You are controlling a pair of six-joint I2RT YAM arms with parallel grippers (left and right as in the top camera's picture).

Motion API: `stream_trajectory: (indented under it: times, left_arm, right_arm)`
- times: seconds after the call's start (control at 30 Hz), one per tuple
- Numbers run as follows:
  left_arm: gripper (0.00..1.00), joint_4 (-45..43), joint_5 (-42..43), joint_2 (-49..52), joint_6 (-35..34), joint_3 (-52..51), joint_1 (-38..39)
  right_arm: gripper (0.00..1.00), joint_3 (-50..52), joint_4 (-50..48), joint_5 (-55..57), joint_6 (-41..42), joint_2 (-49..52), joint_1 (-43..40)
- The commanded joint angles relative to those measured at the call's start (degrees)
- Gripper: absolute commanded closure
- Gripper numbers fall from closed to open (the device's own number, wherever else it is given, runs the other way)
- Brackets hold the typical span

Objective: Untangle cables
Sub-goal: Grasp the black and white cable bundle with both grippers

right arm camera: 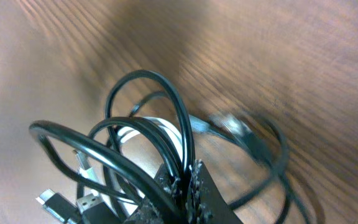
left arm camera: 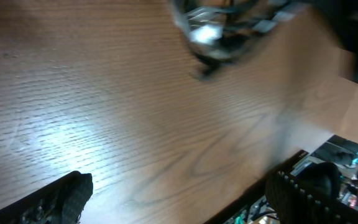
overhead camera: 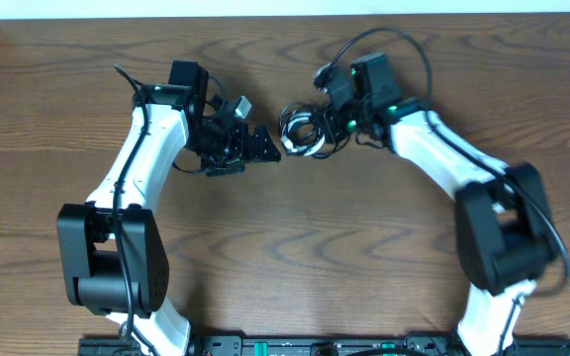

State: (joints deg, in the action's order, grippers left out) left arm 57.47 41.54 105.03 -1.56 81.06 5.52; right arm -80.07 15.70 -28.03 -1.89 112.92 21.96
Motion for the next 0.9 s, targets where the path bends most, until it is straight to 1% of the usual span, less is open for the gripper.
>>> stream_trajectory:
  times: [0.0, 0.07, 0.1, 0.13, 0.17, 0.2, 0.27, 0.37, 0.43, 0.47, 0.5, 0.57, 0.6, 0.67, 0.77, 0.87]
  left_arm:
    - [0.06, -0.52, 8.96, 0.52, -1.11, -0.22, 0.07]
    - [0.07, -1.57, 18.21, 0.5, 3.21, -0.2, 0.09]
    - [0.07, -1.84, 21.2, 0.5, 4.9, -0.2, 0.09]
    - [0.07, -2.14, 26.8, 0.42, 8.09, -0.2, 0.09]
    - [0.08, -2.12, 32.41, 0.13, 11.78, -0.2, 0.09]
    - [0.08, -2.12, 34.32, -0.11, 13.03, -0.2, 0.09]
    - [0.12, -2.14, 36.74, -1.2, 14.53, -0.2, 0.09]
    - [0.12, -2.43, 36.37, -3.63, 14.86, -0.2, 0.07]
    - [0.12, -2.8, 34.95, -4.55, 14.84, -0.2, 0.09]
    - [0.12, -2.69, 31.61, -4.87, 14.78, -0.2, 0.09]
    - [0.12, -2.43, 28.83, -4.87, 14.6, -0.2, 0.09]
    - [0.12, -1.53, 21.73, -4.85, 14.36, -0.2, 0.09]
    - [0.12, -1.14, 20.17, -4.85, 14.38, -0.22, 0.09]
    - [0.12, -1.18, 20.98, -4.85, 14.36, -0.2, 0.09]
    - [0.14, -1.25, 21.05, -4.85, 14.21, -0.2, 0.39]
    - [0.26, -2.01, 26.29, -4.85, 13.27, -0.2, 1.64]
  right_arm:
    - [0.99, -0.5, 2.54, -2.32, 5.77, -10.05, -0.22]
    - [0.99, -0.5, 5.44, -2.12, 5.75, -12.55, -0.22]
    - [0.99, -0.5, 6.58, -1.88, 5.75, -13.27, -0.22]
    - [0.99, -0.5, 8.24, -0.9, 6.01, -13.94, -0.22]
    - [0.99, -0.5, 11.04, 3.52, 9.16, -14.49, -0.22]
    - [0.99, -0.5, 12.04, 5.49, 10.95, -14.51, -0.24]
    - [0.99, -0.48, 14.67, 8.81, 14.58, -14.34, -0.24]
    - [0.99, -0.48, 16.28, 8.66, 15.72, -14.34, -0.22]
    - [0.99, -0.48, 16.7, 4.61, 15.78, -14.34, -0.15]
    - [0.99, -0.48, 16.87, -2.05, 15.78, -14.34, -0.09]
    - [0.99, -0.48, 16.98, -5.01, 15.78, -14.34, -0.04]
    - [0.99, -0.48, 18.51, -9.14, 15.76, -14.34, 0.28]
    - [0.99, -0.48, 20.26, -9.18, 15.67, -14.34, 0.59]
    - [0.99, -0.48, 22.99, -7.87, 14.67, -14.34, 1.27]
    - [0.99, -0.48, 23.3, -7.5, 14.71, -14.34, 1.49]
    - [0.99, -0.48, 23.37, -7.52, 14.73, -14.34, 2.19]
